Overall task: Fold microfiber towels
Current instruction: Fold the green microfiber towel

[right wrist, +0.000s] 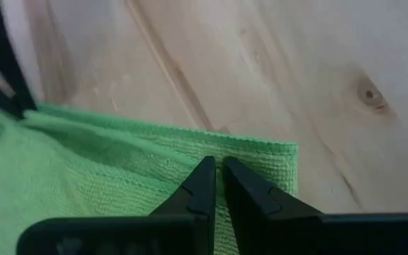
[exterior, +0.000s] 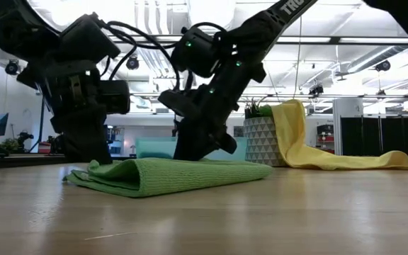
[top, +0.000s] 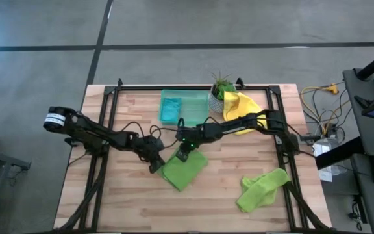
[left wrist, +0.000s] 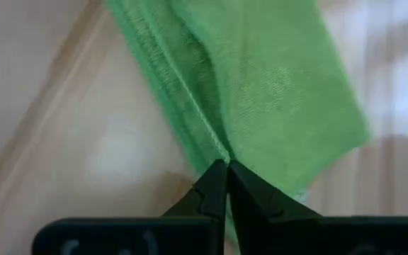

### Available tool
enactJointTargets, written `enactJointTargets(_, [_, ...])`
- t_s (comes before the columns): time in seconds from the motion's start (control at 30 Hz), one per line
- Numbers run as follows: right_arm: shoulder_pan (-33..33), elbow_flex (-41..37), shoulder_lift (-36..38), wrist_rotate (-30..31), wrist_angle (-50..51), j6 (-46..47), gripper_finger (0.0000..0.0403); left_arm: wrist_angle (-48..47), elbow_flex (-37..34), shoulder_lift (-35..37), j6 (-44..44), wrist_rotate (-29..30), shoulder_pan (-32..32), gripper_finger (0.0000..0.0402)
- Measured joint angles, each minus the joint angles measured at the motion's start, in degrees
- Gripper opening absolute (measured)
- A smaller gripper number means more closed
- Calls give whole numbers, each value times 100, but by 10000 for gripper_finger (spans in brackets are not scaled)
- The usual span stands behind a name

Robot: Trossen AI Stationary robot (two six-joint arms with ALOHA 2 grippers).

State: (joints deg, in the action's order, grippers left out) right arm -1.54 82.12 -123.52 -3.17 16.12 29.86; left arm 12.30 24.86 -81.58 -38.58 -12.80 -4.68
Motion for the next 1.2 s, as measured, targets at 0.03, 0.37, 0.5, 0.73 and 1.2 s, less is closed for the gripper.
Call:
enactJointTargets(0.03, [0,7,-6,8,-7,61,27,13,4,13,-27,-51,-3,0])
enactJointTargets(0.37, [-56,3,17,264,-49,268,27,-365,9,40,-462,-196,-485,0])
enactJointTargets(0.5, [-77,3,21,281,-50,268,27,-390,9,40,-469,-188,-604,0])
enactJointTargets(0.73, [-144,1,25,277,-48,268,27,-392,9,40,-539,-175,-604,0])
enactJointTargets(1.2, [-142,76,28,260,-52,266,27,-731,7,49,-606,-151,-615,0])
